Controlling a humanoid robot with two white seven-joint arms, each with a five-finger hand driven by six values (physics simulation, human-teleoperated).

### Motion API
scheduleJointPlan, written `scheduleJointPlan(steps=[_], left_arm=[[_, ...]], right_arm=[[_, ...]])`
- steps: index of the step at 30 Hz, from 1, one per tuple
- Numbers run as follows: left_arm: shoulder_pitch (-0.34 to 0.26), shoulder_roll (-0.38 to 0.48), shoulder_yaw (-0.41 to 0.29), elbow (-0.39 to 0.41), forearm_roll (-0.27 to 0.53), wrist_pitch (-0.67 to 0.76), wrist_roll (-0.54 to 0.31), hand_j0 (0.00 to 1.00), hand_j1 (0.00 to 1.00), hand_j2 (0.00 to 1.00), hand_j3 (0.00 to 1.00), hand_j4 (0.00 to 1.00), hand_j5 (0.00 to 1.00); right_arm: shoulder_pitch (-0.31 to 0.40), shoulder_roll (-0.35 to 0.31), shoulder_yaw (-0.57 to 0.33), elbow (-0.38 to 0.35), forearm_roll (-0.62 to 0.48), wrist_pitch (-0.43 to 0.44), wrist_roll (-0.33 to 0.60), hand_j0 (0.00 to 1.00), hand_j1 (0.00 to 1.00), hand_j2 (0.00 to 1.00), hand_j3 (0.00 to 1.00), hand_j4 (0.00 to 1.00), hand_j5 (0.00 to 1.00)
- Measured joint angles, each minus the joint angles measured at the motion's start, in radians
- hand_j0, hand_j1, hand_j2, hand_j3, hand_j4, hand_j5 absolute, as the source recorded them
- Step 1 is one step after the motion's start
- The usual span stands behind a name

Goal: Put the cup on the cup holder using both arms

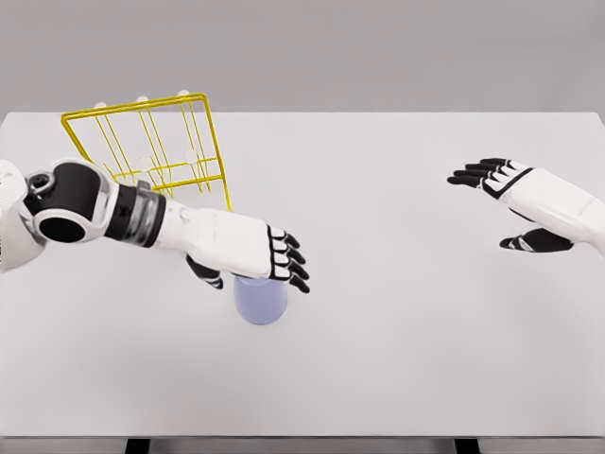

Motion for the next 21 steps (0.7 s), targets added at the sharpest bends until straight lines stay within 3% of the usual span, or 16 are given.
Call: scheduleJointPlan(steps=[4, 14, 21], left_arm=[[0.002, -0.006, -0.009, 0.01, -0.009, 0.0, 0.001, 0.99, 0.99, 0.99, 0.99, 0.99, 0.99], [0.005, -0.005, -0.022, 0.017, -0.021, 0.001, 0.007, 0.67, 0.67, 0.67, 0.67, 0.67, 0.67], [-0.003, -0.005, -0.022, 0.015, -0.018, 0.0, 0.007, 0.61, 0.61, 0.61, 0.61, 0.61, 0.61]], right_arm=[[-0.002, -0.008, -0.001, -0.001, 0.001, 0.0, 0.0, 1.0, 1.0, 1.0, 1.0, 1.0, 1.0], [0.0, -0.012, -0.002, 0.003, 0.001, 0.0, 0.0, 1.0, 1.0, 1.0, 1.0, 1.0, 1.0], [0.0, -0.012, -0.003, 0.005, 0.002, 0.0, 0.0, 1.0, 1.0, 1.0, 1.0, 1.0, 1.0]])
